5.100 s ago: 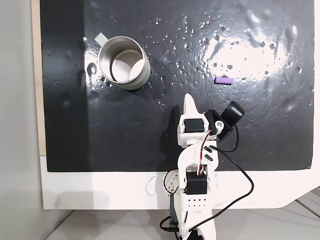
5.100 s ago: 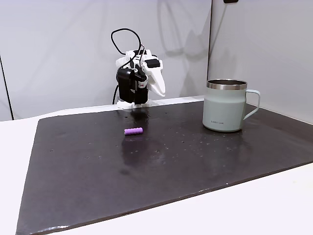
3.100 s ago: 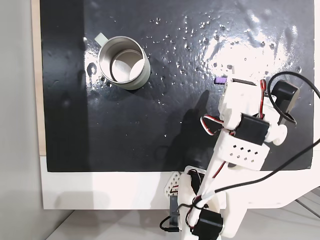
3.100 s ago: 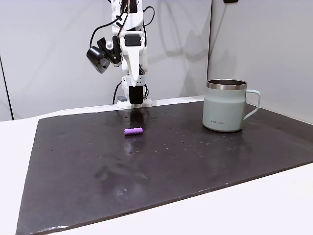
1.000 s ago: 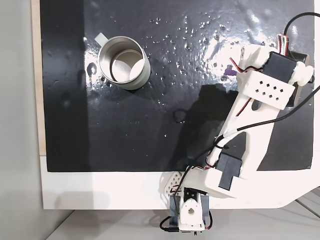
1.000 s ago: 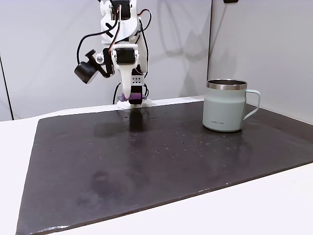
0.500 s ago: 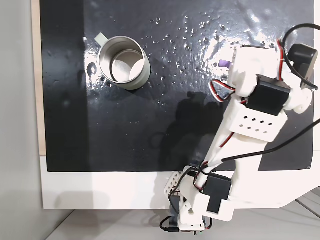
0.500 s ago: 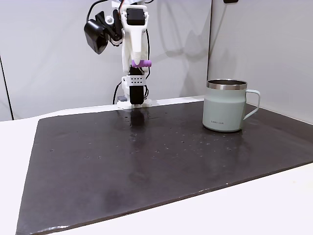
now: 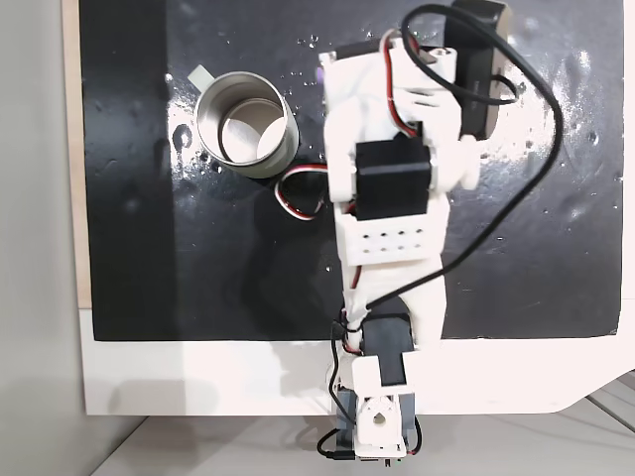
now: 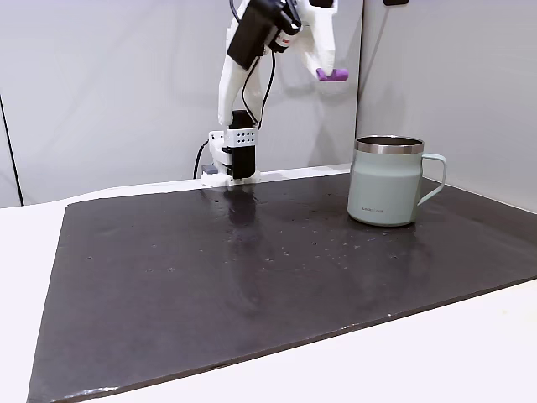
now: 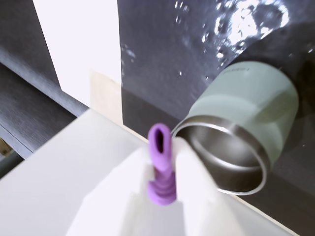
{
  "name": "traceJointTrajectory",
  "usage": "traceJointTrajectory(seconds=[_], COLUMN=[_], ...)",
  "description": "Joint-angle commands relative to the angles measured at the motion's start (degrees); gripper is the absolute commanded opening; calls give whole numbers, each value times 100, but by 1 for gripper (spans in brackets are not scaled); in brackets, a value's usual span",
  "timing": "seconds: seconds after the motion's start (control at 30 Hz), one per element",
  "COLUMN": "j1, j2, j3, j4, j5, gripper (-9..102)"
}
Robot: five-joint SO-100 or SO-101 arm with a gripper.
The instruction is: Grasp a pengrip and put it in the cup.
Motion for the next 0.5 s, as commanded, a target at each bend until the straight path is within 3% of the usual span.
traceJointTrajectory(seconds=[0.0,0.47], j1=[-404,-1767], j2=[-255,-870], j3=[-659,-615], j4=[26,18], j5=[141,-114], gripper=[0,0])
